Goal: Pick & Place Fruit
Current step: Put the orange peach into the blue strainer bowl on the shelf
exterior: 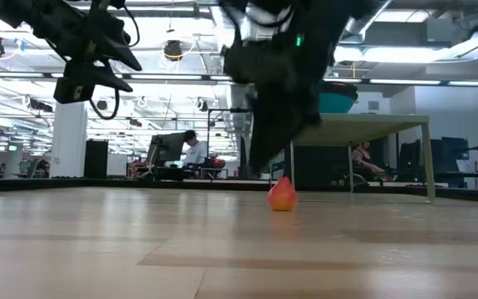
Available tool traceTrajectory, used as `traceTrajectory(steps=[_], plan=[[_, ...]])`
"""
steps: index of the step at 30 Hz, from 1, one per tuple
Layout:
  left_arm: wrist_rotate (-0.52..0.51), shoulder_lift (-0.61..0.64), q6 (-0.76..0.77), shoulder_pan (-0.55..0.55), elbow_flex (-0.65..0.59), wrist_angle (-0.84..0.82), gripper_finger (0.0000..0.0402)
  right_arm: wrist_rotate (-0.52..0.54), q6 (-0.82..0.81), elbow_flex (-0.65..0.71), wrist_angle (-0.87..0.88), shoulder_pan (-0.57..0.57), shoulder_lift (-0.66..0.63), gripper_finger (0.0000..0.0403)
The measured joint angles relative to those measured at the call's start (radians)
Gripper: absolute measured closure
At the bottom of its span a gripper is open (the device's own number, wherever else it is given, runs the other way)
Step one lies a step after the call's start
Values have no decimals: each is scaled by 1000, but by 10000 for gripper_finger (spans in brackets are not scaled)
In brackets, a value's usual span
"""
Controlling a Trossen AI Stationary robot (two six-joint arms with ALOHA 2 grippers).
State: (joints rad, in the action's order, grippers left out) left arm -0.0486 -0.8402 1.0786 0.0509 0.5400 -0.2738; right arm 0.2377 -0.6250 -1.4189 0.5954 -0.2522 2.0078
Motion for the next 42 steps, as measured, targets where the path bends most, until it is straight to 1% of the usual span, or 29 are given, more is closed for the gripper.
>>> traceTrajectory(steps=[4, 7, 10, 12, 15, 18, 20, 21, 23, 25, 26, 28, 32, 37, 40, 42], plan=[[-5, 0, 0, 0, 0, 1, 253, -29, 8, 0, 24, 5, -100, 401], [-5, 0, 0, 0, 0, 3, 253, -46, 12, 0, 44, 13, -175, 397], [-5, 0, 0, 0, 0, 5, 253, -98, 8, -1, 52, 29, -242, 395], [-5, 0, -1, 0, 0, 6, 253, -131, 16, -2, 74, 38, -264, 395], [-5, 0, -22, 0, 0, 7, 253, -173, 90, -1, 112, 39, -254, 382], [-5, 0, -33, 0, 0, 7, 253, -224, 139, -1, 125, 36, -237, 338], [-5, 0, -35, 0, 0, 7, 253, -234, 179, -3, 101, 34, -206, 292], [-5, 0, -35, 0, 0, 7, 253, -233, 212, 2, 127, 29, -189, 267], [-5, 0, -35, 0, 0, 7, 253, -230, 268, -1, 109, 25, -146, 215], [-4, 0, -35, 0, 0, 10, 253, -230, 317, -1, 139, 18, -108, 171], [-5, 0, -35, 0, 0, 12, 253, -231, 330, 0, 140, 15, -84, 155], [-4, 0, -35, 0, 0, 13, 253, -230, 344, 0, 136, 6, -46, 136], [-4, 0, -50, 0, 0, 23, 253, -180, 344, -8, 131, -5, 3, 132], [-4, 0, -53, 0, 0, 29, 253, -105, 275, -6, 122, -1, 10, 150], [-4, 0, -53, 0, 0, 29, 253, -114, 269, -6, 101, 12, 5, 162], [-4, 0, -53, 0, 0, 28, 253, -151, 284, -6, 52, 21, 2, 169]])
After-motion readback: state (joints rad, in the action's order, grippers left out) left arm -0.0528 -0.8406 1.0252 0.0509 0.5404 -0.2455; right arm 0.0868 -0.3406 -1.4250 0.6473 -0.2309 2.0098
